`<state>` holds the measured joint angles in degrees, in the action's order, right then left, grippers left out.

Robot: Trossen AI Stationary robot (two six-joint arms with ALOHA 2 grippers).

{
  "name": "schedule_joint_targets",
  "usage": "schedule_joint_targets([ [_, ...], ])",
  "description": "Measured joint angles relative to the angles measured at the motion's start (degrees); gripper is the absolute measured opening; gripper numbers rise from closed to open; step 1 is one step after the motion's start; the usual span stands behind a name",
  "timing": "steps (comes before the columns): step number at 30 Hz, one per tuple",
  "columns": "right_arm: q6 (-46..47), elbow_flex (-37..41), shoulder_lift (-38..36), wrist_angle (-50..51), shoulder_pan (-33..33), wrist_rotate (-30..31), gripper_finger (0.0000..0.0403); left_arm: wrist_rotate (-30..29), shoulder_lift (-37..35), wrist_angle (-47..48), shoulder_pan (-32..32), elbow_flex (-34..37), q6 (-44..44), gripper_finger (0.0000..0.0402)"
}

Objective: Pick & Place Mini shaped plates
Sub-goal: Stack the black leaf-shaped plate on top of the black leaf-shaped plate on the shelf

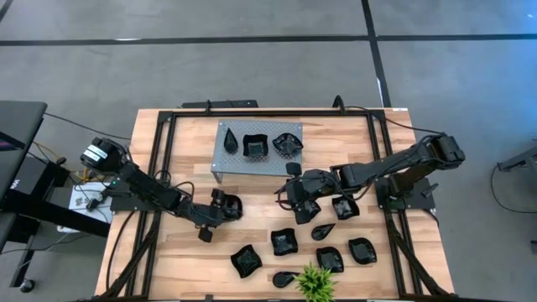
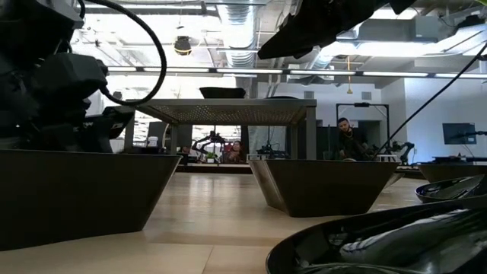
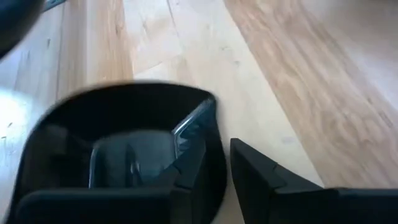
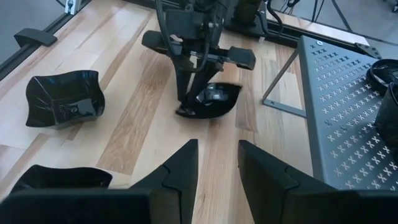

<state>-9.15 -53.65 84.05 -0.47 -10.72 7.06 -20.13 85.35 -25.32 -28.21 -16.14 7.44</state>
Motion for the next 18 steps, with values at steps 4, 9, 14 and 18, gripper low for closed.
schedule_joint_targets([
  [4, 0.00, 0.00, 0.00, 0.00, 0.00, -0.01, 0.0108, -0.87, 0.05, 0.10, 0.04, 0.01, 0.03, 0.0043],
  [9, 0.02, 0.00, 0.00, 0.00, -0.02, 0.00, 0.0108, -5.48, 0.08, -0.11, 0.09, 0.02, 0.09, 0.0009],
  [14, 0.04, 0.00, 0.00, -0.02, -0.02, 0.00, 0.0108, -6.60, -1.18, -0.64, 0.05, -0.34, 0.07, 0.0012],
  [18, 0.07, 0.02, 0.00, -0.02, -0.02, 0.00, 0.0108, -4.92, -4.26, -0.85, 0.04, -0.72, 0.03, 0.0007],
])
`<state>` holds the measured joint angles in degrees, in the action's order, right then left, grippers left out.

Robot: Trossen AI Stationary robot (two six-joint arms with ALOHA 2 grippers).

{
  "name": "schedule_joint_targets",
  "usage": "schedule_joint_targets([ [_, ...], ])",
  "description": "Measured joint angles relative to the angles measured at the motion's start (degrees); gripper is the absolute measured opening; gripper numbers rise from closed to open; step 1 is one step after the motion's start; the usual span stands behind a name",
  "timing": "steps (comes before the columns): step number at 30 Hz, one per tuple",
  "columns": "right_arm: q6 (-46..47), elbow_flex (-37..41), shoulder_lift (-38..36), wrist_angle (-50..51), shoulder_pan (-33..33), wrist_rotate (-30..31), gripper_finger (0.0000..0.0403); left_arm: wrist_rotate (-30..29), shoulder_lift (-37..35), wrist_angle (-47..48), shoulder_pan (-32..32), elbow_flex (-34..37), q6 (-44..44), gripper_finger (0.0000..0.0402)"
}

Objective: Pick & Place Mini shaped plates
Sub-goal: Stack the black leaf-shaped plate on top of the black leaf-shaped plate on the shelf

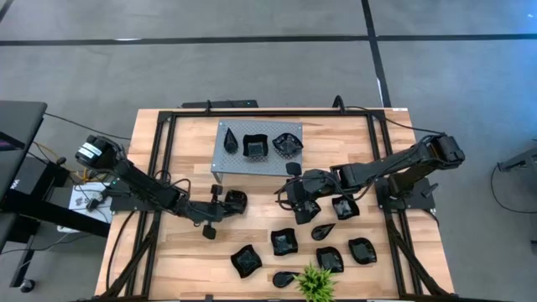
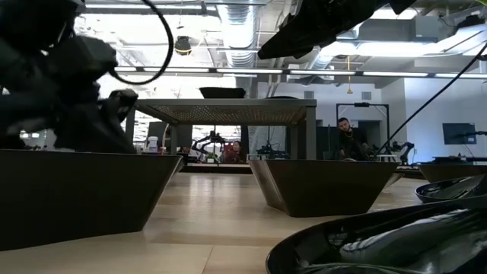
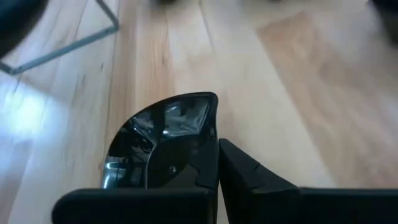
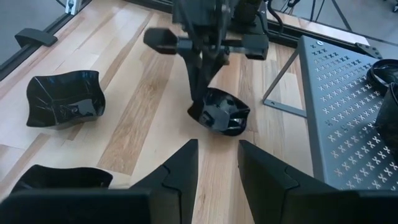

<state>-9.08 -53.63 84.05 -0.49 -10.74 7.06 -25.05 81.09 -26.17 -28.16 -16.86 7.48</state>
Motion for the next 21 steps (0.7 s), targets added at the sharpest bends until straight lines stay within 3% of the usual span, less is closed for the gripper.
schedule_joint_targets([
  [5, 0.11, 0.00, 0.02, -0.11, 0.00, -0.01, 0.0108, 2.89, -3.25, -0.06, -0.01, -0.07, -0.01, 0.0006],
  [9, 1.41, 0.02, 3.02, -6.02, 0.03, -0.87, 0.0108, 5.89, -4.23, 0.20, -0.02, -0.07, -0.01, 0.0007],
  [14, -8.47, -2.57, 11.18, -9.79, 0.84, -9.47, 0.0108, 10.51, -4.22, 0.08, -0.02, -0.07, 0.00, 0.0006],
  [21, -9.32, -13.67, 22.79, -6.72, 2.89, -16.38, 0.0108, 11.98, -6.01, -1.30, -0.08, -0.06, 0.07, 0.0005],
])
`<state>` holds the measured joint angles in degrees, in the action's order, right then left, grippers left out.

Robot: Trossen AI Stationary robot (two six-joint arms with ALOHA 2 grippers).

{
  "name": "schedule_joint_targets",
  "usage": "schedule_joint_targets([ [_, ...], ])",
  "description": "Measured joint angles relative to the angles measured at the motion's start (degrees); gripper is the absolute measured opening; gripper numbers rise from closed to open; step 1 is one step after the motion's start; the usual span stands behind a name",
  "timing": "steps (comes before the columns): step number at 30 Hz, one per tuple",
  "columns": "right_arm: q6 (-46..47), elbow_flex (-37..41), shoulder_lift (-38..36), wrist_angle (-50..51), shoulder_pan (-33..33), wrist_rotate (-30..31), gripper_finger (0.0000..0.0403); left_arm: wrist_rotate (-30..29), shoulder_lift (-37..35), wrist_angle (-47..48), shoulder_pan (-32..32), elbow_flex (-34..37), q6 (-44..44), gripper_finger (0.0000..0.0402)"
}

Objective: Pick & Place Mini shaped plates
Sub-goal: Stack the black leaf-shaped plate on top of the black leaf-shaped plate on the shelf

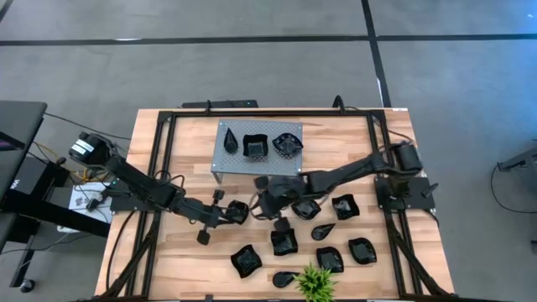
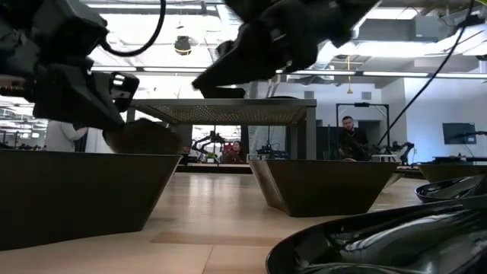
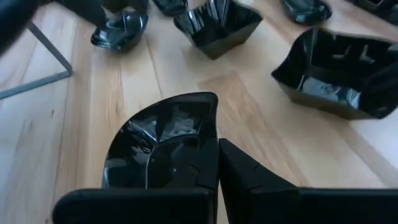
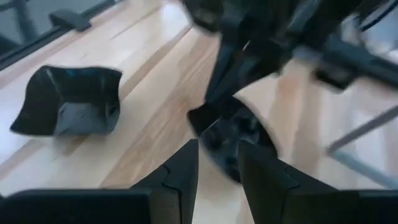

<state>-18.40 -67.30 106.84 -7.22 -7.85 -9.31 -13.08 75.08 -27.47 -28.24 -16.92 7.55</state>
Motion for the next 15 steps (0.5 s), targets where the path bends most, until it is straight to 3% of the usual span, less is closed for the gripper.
schedule_joint_targets([
  [3, -0.01, -5.60, 4.62, 5.76, 0.70, -3.58, 0.0108, 0.88, -1.11, -0.49, -0.17, -0.03, 0.01, 0.0006],
  [8, -0.50, -12.82, 10.23, 11.06, 0.92, -4.34, 0.0108, 3.91, -2.81, -0.85, -0.31, -0.05, -0.05, 0.0005],
  [15, -3.77, -15.62, 11.62, 13.80, 0.76, -4.47, 0.0107, 5.34, -3.46, -0.87, -0.31, 0.12, -0.06, 0.0005],
])
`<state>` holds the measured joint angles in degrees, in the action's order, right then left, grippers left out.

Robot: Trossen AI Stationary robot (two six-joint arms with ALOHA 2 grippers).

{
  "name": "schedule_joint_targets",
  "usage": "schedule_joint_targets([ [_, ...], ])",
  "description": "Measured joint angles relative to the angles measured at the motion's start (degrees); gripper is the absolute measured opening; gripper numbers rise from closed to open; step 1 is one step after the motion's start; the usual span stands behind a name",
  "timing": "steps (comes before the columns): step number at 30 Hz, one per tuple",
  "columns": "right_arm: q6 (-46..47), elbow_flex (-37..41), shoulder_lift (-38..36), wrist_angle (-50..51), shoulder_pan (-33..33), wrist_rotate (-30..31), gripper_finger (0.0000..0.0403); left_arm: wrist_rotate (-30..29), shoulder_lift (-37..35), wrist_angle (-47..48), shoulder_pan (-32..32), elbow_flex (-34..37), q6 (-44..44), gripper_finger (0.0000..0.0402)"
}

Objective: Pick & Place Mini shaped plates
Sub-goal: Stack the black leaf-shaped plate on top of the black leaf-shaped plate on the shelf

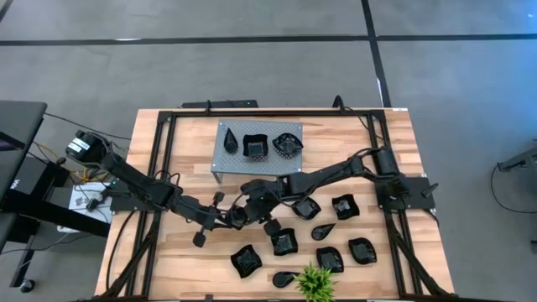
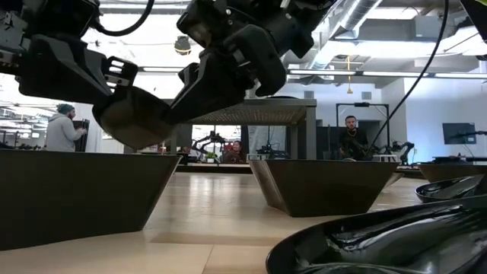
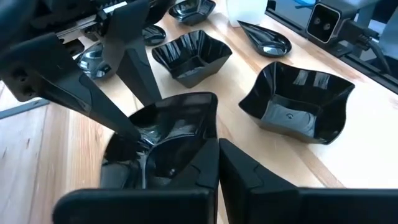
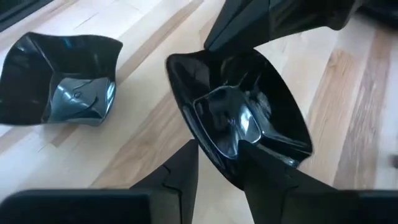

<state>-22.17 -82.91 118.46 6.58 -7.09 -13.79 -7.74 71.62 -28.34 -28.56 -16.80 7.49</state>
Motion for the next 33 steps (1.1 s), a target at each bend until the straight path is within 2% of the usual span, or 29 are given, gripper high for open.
schedule_joint_targets([
  [4, -0.58, 0.00, -0.16, -0.19, 0.00, -1.14, 0.0090, 0.26, 0.04, -0.04, 0.00, 0.02, 0.00, 0.0006],
  [7, -0.90, 0.00, -0.05, 0.08, 0.11, -4.35, 0.0055, 0.25, -0.01, -0.05, 0.00, 0.02, 0.00, 0.0006],
  [11, -0.94, 0.00, -0.03, 0.40, 0.20, -5.78, 0.0007, -0.37, -0.01, -0.22, 0.04, 0.04, -0.02, 0.0008],
  [16, -0.90, 0.00, -0.03, 0.45, 0.22, -5.72, 0.0016, -1.06, -0.01, -0.68, 0.04, 0.05, -0.06, 0.0015],
  [21, -0.53, 0.00, -0.03, 0.12, 0.14, -5.47, 0.0004, -3.08, -0.01, -2.09, 0.07, 0.04, -0.75, 0.0030],
  [30, 8.55, 0.04, -1.22, 4.64, -0.93, -4.88, 0.0002, -4.71, -0.01, -3.19, 0.06, 0.04, -0.90, 0.0072],
  [33, 11.31, 0.04, -3.93, 8.33, -2.15, -0.30, 0.0002, -4.83, -0.01, -4.00, 0.07, 0.04, -0.90, 0.0077],
])
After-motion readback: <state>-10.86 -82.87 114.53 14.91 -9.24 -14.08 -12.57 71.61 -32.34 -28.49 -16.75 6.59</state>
